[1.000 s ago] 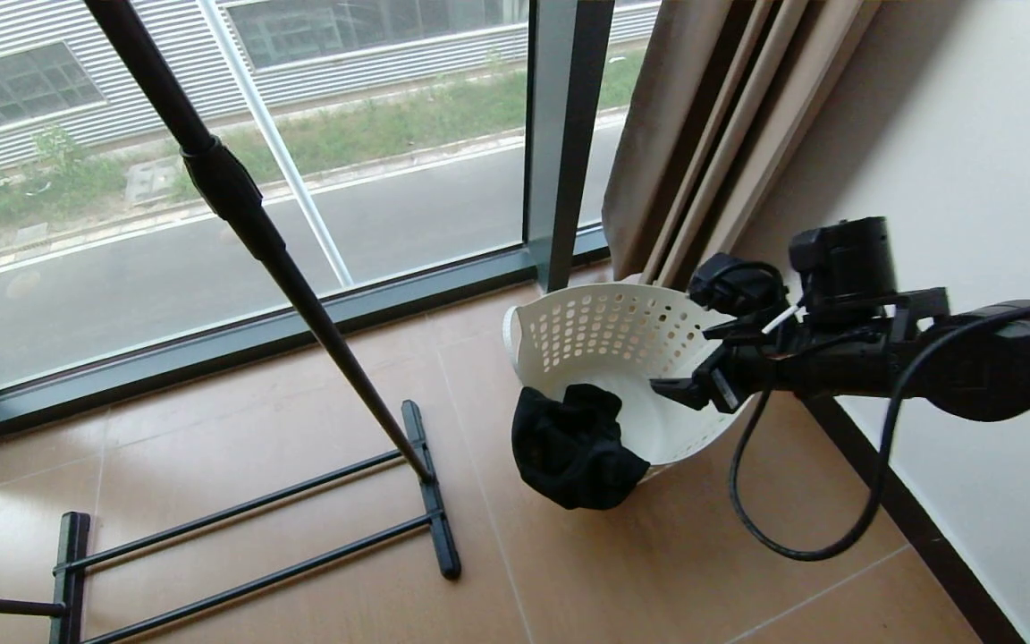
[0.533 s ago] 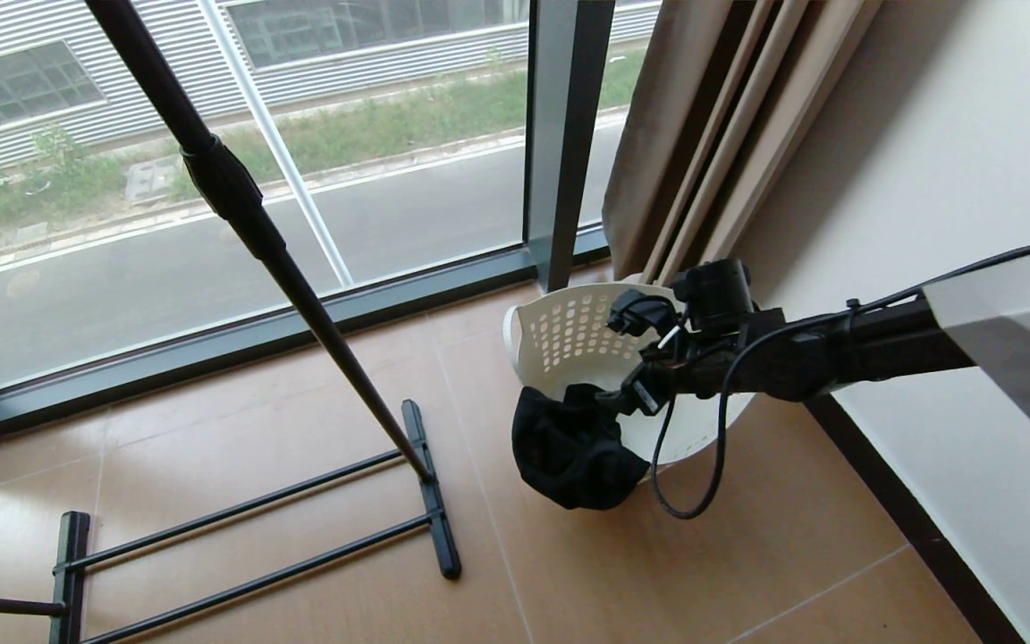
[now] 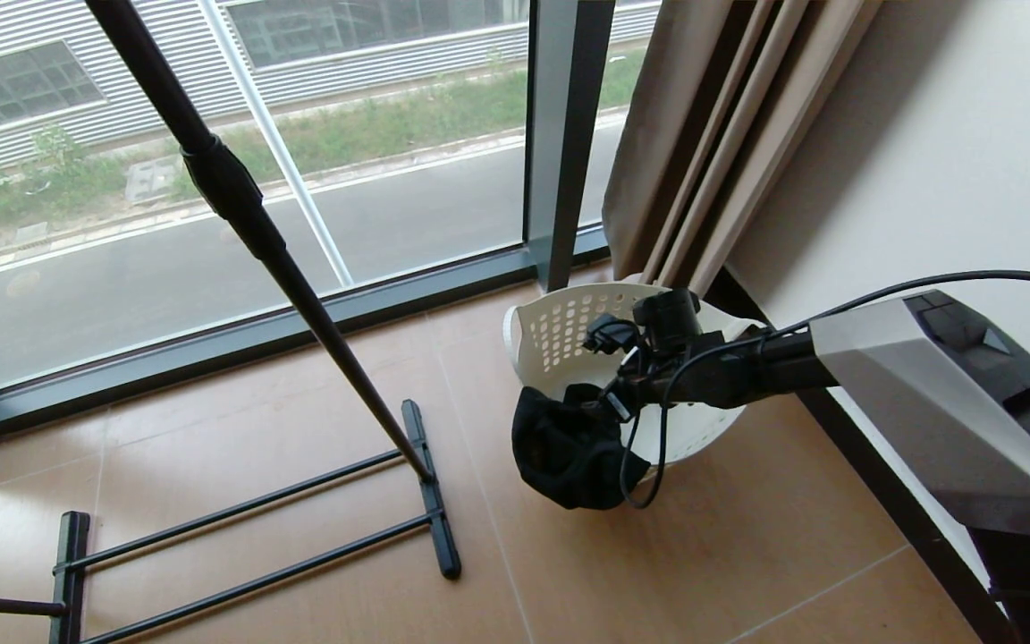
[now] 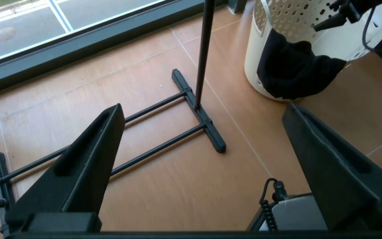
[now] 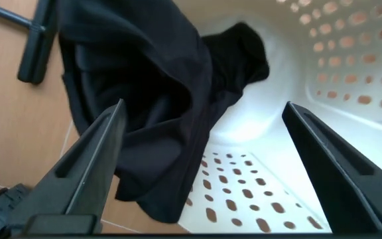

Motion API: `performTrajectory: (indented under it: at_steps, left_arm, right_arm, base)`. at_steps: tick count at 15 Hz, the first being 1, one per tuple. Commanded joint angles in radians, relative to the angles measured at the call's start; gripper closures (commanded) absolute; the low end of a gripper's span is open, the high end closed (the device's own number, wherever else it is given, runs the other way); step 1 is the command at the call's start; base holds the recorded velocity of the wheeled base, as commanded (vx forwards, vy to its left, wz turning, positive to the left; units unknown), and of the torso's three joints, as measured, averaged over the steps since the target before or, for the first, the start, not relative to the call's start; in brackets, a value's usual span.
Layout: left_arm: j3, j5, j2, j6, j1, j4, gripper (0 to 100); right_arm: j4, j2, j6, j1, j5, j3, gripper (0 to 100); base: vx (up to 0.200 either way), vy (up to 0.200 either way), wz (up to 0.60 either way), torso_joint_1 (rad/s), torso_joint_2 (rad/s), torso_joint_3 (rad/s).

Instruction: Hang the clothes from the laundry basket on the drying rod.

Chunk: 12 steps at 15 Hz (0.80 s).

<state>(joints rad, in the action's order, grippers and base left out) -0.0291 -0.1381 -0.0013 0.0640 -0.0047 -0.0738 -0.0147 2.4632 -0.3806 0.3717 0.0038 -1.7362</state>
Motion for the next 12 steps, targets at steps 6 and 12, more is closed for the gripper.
performTrajectory:
  at_steps: [6,12]
  left_arm:
    - [0.0,-0.003,0.001,0.002,-0.001,0.0,0]
    - [0.0,-0.002,0.001,0.002,0.0,0.0,0]
  right_arm:
    - [0.121,0.126,0.049,-0.016,-0.001,-0.2,0]
    - [0.145,0.217,0.049,-0.01,-0.044,-0.264,0]
  base:
    - [0.0,0.0,0.0,0.0,0.0,0.0]
    - [0.0,0.0,0.0,0.0,0.0,0.0]
